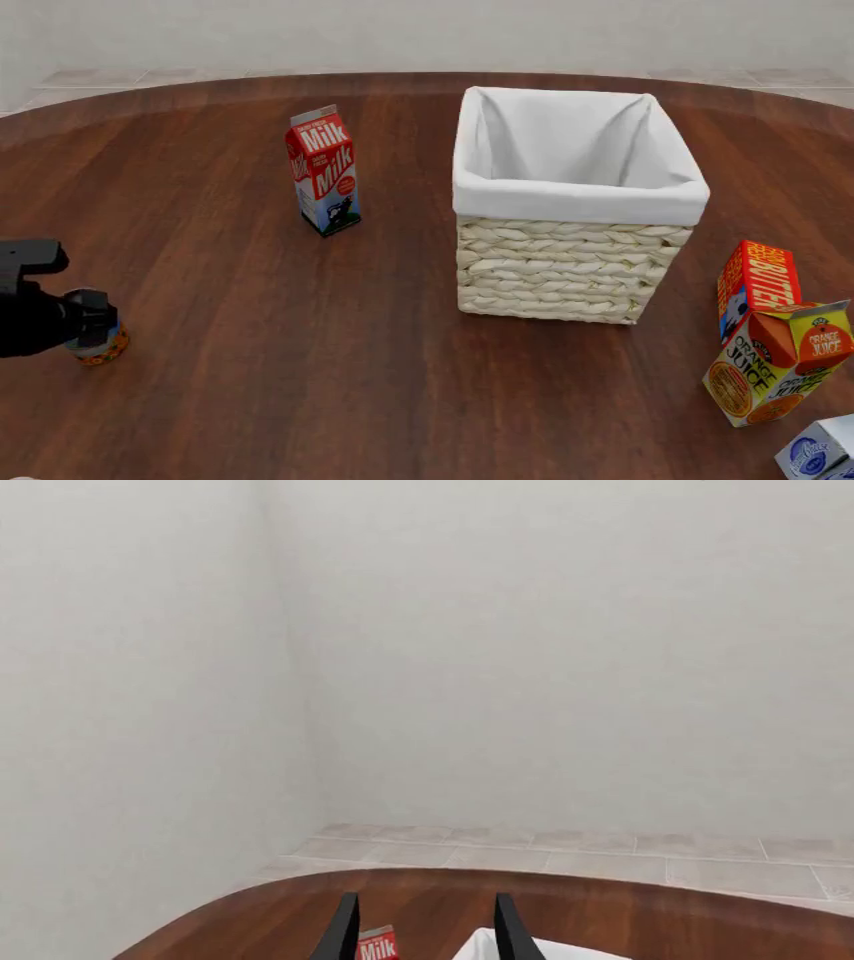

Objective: Pick up the alphabet soup and the tomato sauce, and put them in the basket.

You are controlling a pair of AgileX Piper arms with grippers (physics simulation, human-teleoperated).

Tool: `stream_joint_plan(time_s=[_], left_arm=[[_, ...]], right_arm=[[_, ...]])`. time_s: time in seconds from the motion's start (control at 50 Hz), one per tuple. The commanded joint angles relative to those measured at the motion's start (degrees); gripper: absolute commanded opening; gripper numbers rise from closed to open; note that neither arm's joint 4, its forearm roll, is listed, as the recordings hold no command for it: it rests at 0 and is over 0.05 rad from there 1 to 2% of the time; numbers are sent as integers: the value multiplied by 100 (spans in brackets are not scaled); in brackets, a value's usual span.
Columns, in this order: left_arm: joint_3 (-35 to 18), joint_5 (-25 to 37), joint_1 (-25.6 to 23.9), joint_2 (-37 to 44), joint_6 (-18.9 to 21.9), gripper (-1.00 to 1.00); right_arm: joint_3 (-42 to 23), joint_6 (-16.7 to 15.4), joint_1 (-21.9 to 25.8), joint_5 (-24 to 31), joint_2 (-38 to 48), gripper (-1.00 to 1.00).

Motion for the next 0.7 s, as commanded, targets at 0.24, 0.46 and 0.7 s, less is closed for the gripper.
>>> stream_joint_plan(time_s=[0.24,0.46,0.7], left_arm=[[101,-379,-22,372,-152,100],[108,-387,-67,330,-321,-100],[114,-326,-71,191,-271,-100]], right_arm=[[-31,-55,78,84,-50,100],[-23,-53,58,57,-32,100],[-9,-52,56,20,-12,100]])
